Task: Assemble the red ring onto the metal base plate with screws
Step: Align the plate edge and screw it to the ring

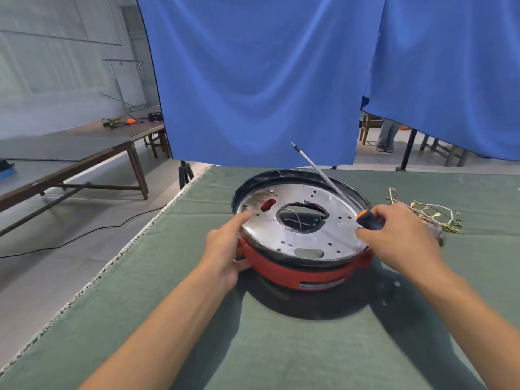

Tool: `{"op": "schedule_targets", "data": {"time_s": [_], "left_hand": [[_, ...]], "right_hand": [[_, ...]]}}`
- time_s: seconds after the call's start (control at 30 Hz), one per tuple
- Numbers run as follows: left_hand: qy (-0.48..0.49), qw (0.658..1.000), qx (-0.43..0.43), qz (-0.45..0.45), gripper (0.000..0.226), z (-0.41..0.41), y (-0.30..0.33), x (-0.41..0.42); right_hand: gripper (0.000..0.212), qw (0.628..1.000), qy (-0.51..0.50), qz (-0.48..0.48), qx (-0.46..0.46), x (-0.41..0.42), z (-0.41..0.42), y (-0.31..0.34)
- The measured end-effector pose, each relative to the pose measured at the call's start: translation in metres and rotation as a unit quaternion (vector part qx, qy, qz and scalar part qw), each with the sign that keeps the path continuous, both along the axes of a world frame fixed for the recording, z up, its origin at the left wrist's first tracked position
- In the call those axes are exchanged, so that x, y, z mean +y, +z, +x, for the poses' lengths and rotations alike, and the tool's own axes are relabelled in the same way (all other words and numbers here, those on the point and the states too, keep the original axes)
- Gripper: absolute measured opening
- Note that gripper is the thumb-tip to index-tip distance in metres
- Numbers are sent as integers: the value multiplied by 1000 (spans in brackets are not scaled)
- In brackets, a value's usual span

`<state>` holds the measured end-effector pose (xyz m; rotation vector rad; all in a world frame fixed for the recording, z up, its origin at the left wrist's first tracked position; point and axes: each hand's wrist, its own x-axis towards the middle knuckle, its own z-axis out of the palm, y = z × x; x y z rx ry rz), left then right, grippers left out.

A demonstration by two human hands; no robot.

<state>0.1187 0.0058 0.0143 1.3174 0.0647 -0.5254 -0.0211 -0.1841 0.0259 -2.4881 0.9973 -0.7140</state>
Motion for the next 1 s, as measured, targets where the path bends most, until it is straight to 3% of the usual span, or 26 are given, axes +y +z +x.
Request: {"op": "schedule_targets", "data": {"time_s": [0.1,0.17,0.3,0.53,0.77,1.0], "left_hand": [[5,999,-8,-38,24,-3,1,-2],[-31,999,-36,7,24,-7,1,-5],[-102,987,-65,109,46,-8,-1,-5],[-111,985,-52,119,29,-5,4,-2],[-76,992,-62,83,20,-9,4,-4],[11,993,-115,-7,55,-12,-7,-6]], "right_hand": [[24,999,5,17,-31,0,1,0],[19,999,9,29,-37,1,1,1],[8,997,35,66,-22,7,3,2],[8,992,54,116,-21,6,3,6],[12,988,53,126,-65,1,1,7],[8,974,117,190,47,4,-5,15]]}}
